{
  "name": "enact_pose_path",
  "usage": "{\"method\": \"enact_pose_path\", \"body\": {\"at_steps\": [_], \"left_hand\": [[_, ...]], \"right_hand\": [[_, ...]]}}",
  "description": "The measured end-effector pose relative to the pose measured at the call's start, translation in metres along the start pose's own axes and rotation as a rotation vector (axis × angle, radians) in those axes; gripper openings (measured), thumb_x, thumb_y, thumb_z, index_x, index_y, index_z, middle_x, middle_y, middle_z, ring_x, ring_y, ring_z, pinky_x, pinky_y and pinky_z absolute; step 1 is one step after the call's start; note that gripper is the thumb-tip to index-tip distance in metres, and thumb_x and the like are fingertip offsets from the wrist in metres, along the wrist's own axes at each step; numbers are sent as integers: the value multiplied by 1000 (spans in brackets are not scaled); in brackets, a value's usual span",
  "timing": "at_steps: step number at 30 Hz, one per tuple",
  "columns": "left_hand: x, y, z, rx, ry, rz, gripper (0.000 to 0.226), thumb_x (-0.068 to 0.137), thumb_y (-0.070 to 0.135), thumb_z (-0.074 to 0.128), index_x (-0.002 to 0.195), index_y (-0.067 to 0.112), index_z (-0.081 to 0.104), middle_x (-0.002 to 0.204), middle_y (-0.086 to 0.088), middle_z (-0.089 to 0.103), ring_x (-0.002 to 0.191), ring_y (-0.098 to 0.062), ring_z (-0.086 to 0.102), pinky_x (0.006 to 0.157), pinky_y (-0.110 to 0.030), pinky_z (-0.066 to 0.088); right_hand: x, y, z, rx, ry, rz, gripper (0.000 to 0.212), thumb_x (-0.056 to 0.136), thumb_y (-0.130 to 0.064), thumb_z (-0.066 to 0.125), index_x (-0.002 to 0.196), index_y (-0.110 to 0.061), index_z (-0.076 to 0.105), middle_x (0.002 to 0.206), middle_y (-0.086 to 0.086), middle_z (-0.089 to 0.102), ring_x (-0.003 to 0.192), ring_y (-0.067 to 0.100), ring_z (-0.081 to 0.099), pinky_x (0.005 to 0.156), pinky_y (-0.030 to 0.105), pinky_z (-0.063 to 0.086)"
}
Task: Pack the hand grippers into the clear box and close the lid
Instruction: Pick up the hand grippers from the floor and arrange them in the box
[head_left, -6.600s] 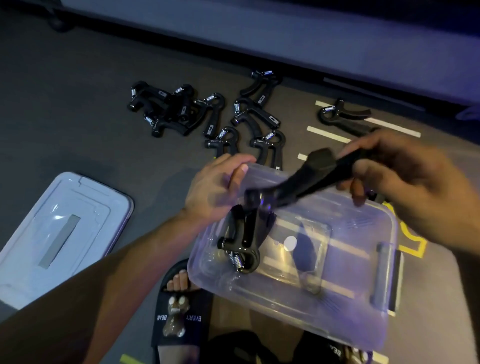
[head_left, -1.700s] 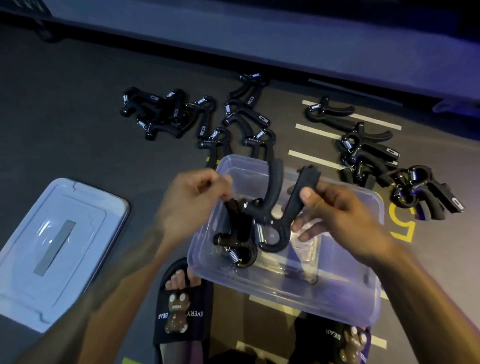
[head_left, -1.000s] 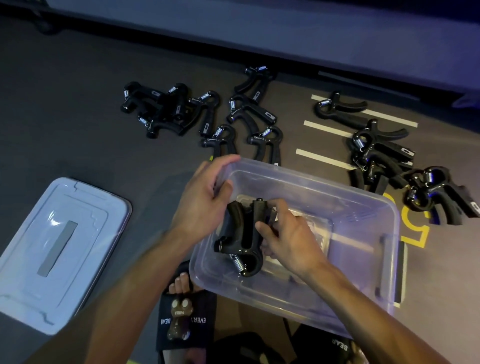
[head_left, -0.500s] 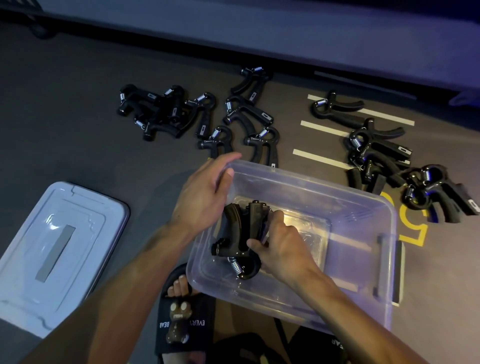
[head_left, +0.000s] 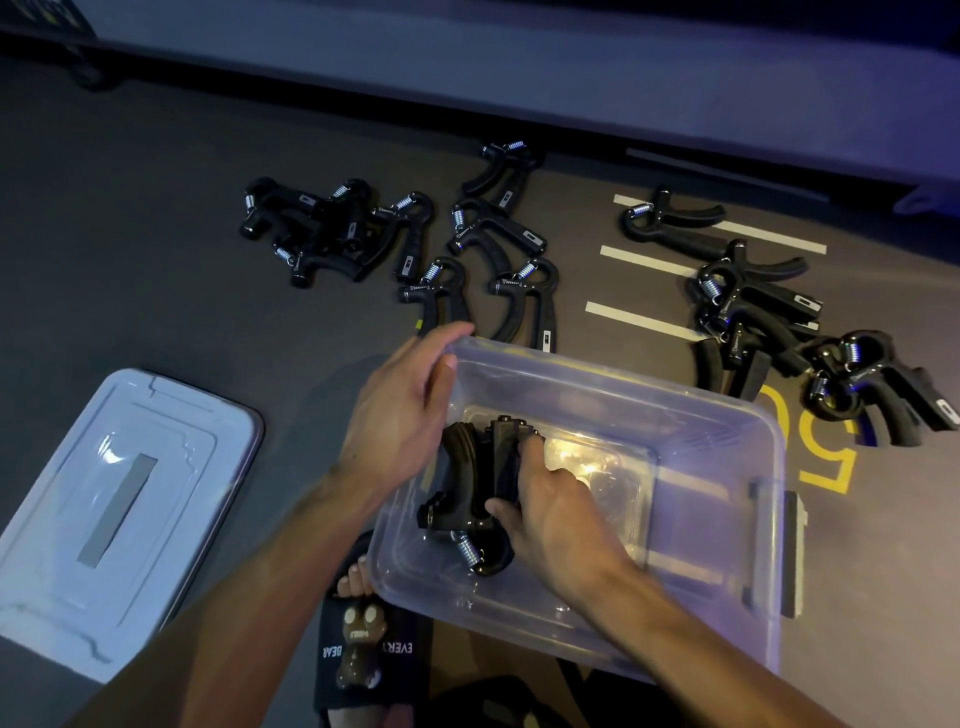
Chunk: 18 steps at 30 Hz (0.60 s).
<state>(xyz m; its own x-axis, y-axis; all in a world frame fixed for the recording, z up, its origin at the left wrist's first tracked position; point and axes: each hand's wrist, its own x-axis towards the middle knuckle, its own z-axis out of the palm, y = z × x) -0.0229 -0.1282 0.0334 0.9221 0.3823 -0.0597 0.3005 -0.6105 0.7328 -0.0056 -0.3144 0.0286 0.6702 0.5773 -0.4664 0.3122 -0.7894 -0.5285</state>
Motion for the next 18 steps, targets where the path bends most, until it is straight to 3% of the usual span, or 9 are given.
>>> {"method": "enact_pose_path", "body": {"at_steps": [4, 6, 9, 13, 14, 16, 18], "left_hand": [[1, 3, -7, -54, -35, -12, 32, 107, 31, 45, 136, 35, 60, 103, 21, 65, 90, 7, 57, 80, -7, 39], [11, 0, -14, -122, -77, -65, 29, 108, 33, 44, 124, 36, 67, 86, 24, 68, 79, 7, 60, 73, -11, 42], [43, -14, -24, -261, -165, -269, 29, 108, 30, 44, 107, 30, 73, 87, 15, 75, 74, -3, 67, 72, -27, 52], [87, -49, -14, 12, -416, -289, 30, 103, 15, 53, 102, 40, 68, 94, -2, 75, 82, -15, 65, 84, -38, 54], [95, -54, -7, 11, -496, -266, 31, 101, 8, 55, 106, 36, 67, 92, -7, 72, 80, -15, 63, 84, -36, 53], [104, -55, 4, 36, -612, -209, 29, 97, 2, 58, 120, 16, 67, 87, -7, 60, 76, -7, 57, 76, -16, 46], [114, -55, 15, 102, -640, -171, 33, 98, 4, 58, 130, 8, 65, 97, -8, 51, 84, -12, 55, 72, -8, 39]], "right_hand": [[5, 1, -19, -52, 9, -3, 46, 93, -51, 56, 113, -16, 36, 93, 12, 70, 89, 38, 67, 67, 38, 50], [8, 2, -37, -107, 91, -32, 43, 95, -57, 48, 111, -19, 39, 93, 9, 71, 91, 36, 67, 66, 38, 48], [15, 2, -66, -45, 265, -132, 29, 95, -53, 45, 111, -28, 43, 82, -4, 73, 83, 29, 69, 71, 39, 53], [26, 5, -90, 123, 437, -190, 17, 93, -38, 53, 108, -31, 50, 70, -11, 65, 69, 21, 65, 66, 40, 53], [28, 6, -93, 150, 460, -193, 16, 92, -35, 53, 108, -31, 52, 72, -11, 64, 72, 19, 63, 67, 40, 53], [33, 10, -95, 169, 482, -204, 16, 91, -32, 55, 107, -29, 56, 76, -11, 64, 80, 16, 60, 70, 39, 52], [38, 15, -96, 152, 486, -209, 16, 91, -29, 56, 106, -25, 59, 79, -14, 63, 86, 16, 57, 75, 37, 49]]}}
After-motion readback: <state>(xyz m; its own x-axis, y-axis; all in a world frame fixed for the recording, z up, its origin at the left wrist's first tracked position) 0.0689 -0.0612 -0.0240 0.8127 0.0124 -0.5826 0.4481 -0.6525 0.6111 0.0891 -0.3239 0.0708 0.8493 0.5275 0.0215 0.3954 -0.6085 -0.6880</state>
